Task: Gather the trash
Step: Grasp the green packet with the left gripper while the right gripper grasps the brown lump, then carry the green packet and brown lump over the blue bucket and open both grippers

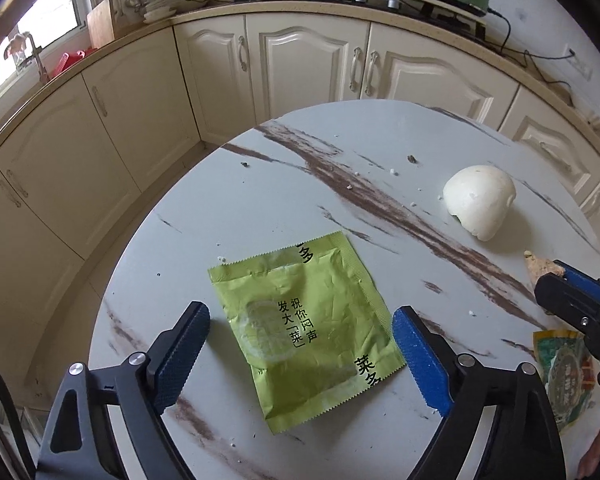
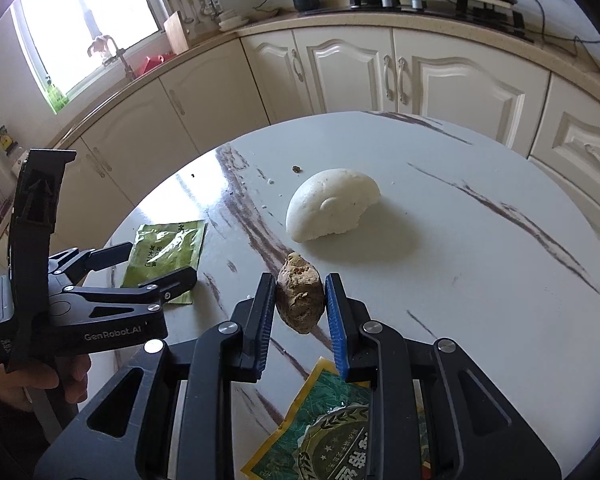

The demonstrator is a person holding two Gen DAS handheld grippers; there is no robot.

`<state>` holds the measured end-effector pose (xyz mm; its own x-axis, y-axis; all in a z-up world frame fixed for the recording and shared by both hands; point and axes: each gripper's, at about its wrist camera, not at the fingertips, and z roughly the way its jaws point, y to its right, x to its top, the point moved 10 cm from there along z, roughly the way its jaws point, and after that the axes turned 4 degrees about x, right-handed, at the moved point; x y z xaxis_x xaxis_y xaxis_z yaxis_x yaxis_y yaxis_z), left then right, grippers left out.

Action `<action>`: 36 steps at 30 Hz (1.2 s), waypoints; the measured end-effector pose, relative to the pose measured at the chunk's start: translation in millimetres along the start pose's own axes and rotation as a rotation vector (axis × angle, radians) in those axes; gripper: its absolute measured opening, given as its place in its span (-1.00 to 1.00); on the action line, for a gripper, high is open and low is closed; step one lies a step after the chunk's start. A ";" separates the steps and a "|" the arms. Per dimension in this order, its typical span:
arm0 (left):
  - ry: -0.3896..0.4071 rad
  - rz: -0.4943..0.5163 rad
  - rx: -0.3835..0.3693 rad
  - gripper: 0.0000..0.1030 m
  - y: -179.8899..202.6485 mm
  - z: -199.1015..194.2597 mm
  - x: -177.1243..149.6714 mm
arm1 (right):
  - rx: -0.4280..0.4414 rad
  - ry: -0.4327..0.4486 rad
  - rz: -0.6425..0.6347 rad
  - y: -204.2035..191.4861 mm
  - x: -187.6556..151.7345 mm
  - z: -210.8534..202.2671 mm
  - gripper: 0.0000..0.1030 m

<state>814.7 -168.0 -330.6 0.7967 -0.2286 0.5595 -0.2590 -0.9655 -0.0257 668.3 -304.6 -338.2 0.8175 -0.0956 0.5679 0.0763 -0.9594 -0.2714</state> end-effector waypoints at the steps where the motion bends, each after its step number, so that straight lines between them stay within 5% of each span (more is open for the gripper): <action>1: 0.009 0.007 -0.007 0.56 2.4 1.4 0.1 | 0.001 0.001 0.001 0.1 -0.4 -1.0 -0.52; 4: 0.028 0.030 -0.036 -0.05 6.4 -6.7 -3.5 | 0.005 0.005 0.005 -3.2 -2.4 -3.7 -0.52; 12: 0.037 0.036 -0.158 -0.86 19.1 -13.2 -16.9 | 0.015 0.007 0.001 -14.2 -8.8 -9.0 -0.53; 18: 0.081 0.014 -0.282 -0.92 23.7 -44.0 -36.5 | 0.026 0.024 -0.012 -31.6 -12.9 -24.7 -0.53; 26: 0.148 -0.005 -0.335 -0.92 -0.4 -100.7 -71.7 | 0.076 0.047 -0.041 -86.4 -22.5 -53.8 -0.52; 36: 0.246 -0.093 -0.261 -0.92 -142.8 -206.1 -149.1 | 0.208 0.061 -0.186 -244.8 -43.1 -65.8 -0.52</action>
<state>620.3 29.6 -239.6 0.6764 -0.0742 0.7328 -0.3475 -0.9094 0.2287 576.8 -83.1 -245.1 0.7432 0.0556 0.6667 0.3428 -0.8875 -0.3080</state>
